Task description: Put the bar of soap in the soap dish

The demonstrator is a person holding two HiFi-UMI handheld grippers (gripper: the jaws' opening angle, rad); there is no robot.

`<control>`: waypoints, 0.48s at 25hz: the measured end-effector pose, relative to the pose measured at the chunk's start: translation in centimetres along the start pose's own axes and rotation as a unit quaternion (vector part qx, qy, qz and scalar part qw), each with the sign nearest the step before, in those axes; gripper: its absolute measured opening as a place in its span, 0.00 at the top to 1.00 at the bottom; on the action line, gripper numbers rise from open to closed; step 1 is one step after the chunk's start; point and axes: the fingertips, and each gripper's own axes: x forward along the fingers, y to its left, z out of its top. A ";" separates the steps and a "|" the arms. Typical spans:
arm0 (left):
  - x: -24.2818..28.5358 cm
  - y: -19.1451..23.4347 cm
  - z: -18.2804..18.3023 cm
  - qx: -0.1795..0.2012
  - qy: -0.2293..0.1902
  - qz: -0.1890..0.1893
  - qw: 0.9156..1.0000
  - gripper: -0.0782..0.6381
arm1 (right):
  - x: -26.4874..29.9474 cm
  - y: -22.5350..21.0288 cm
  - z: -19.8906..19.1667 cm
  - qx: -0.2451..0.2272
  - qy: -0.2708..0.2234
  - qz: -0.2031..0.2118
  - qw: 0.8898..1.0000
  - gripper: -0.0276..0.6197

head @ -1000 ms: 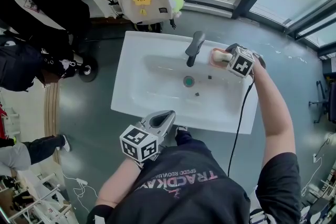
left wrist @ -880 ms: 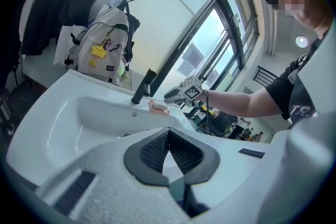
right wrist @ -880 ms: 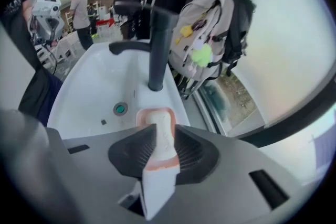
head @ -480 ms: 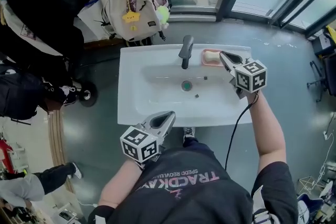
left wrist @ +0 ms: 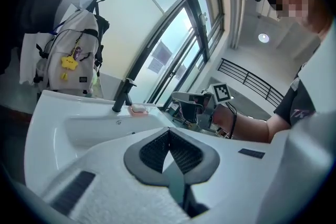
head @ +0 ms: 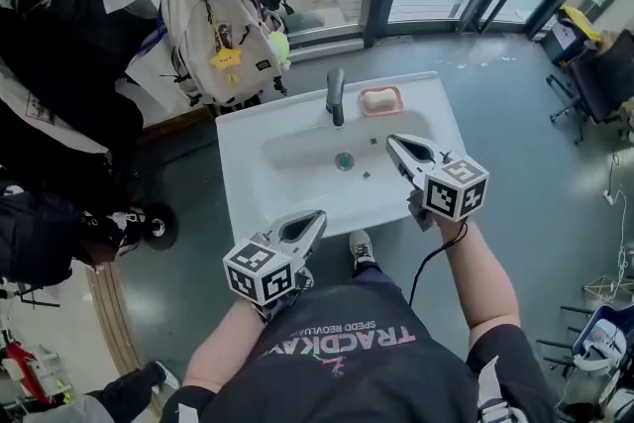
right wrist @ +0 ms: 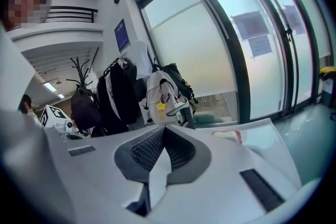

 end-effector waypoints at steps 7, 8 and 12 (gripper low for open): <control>-3.4 -0.1 -1.5 0.009 0.007 -0.041 0.999 0.88 | -2.0 9.2 -3.7 0.037 -0.022 0.000 0.999 0.94; -3.9 -0.3 -1.7 0.011 0.010 -0.047 0.999 0.88 | -2.3 10.4 -4.3 0.043 -0.025 -0.002 0.999 0.94; -5.8 -0.4 -3.1 0.015 0.021 -0.067 0.997 0.88 | -2.8 15.4 -6.9 0.069 -0.035 -0.006 0.997 0.94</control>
